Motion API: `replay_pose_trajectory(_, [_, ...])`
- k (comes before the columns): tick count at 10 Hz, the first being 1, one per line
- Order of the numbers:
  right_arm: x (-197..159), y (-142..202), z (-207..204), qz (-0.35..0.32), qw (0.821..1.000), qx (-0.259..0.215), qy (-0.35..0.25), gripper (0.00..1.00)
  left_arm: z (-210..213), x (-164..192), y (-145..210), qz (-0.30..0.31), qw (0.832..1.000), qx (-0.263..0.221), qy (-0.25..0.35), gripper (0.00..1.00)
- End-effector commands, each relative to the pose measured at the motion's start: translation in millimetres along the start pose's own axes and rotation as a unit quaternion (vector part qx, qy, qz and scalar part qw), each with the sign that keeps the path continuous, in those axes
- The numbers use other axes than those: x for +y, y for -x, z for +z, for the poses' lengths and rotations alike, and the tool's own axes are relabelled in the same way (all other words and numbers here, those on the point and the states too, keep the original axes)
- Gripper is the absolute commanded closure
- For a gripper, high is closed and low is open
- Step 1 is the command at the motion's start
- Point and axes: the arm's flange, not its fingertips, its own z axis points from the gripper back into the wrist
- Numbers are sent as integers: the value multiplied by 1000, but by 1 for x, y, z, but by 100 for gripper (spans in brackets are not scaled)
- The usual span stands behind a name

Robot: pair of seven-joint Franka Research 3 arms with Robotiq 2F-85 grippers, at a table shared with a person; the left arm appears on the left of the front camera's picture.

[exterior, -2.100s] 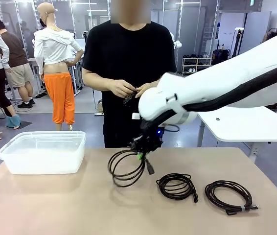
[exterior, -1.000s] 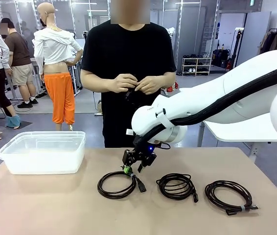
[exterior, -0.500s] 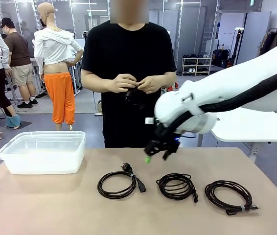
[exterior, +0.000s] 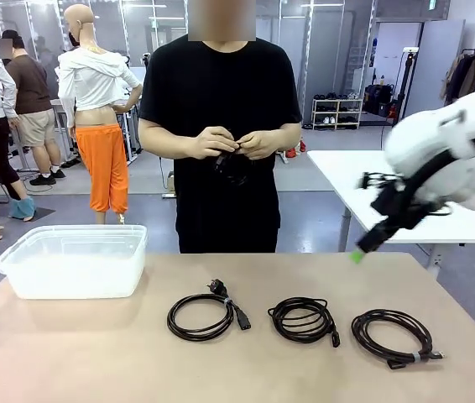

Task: Organize and store the cables.
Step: Place the Power Cable into the Organizing box.

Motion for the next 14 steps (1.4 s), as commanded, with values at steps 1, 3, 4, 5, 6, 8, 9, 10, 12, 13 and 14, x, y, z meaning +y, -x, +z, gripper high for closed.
replay_pose_trajectory(1, [-36, 52, 24, 37, 999, -28, -24, 0, -1, 2, 1, -7, 1000, -10, 2, 0])
replay_pose_trajectory(3, [-71, 117, 64, 102, 990, -92, -31, 0, -1, 2, 1, -7, 1000, -10, 2, 0])
replay_pose_trajectory(4, [-90, 152, 80, 118, 984, -121, -53, 0, -1, 2, 1, -7, 1000, -10, 2, 0])
replay_pose_trajectory(5, [-104, 183, 92, 163, 969, -154, -99, 0, -1, 2, 1, -7, 1000, -10, 2, 0])
replay_pose_trajectory(6, [-113, 207, 99, 210, 954, -178, -119, 0, -1, 2, 1, -7, 1000, -10, 2, 0])
replay_pose_trajectory(8, [-114, 233, 105, 219, 937, -248, -110, 0, -1, 2, 1, -7, 1000, -10, 2, 0])
replay_pose_trajectory(9, [-111, 233, 102, 196, 939, -265, -94, 0, -1, 2, 1, -7, 1000, -10, 2, 0])
replay_pose_trajectory(10, [-110, 233, 100, 183, 940, -276, -82, 0, 0, 0, 0, 0, 1000, 0, 0, 0])
replay_pose_trajectory(12, [-101, 243, 109, 211, 941, -247, -98, 0, -20, -24, -48, 9, 1000, 24, 2, 0])
replay_pose_trajectory(13, [-101, 243, 109, 211, 941, -247, -98, 0, -28, -40, -71, -1, 999, 43, 14, 0])
replay_pose_trajectory(14, [-101, 243, 109, 211, 941, -247, -98, 0, -36, -58, -95, 17, 998, 57, 35, 0])
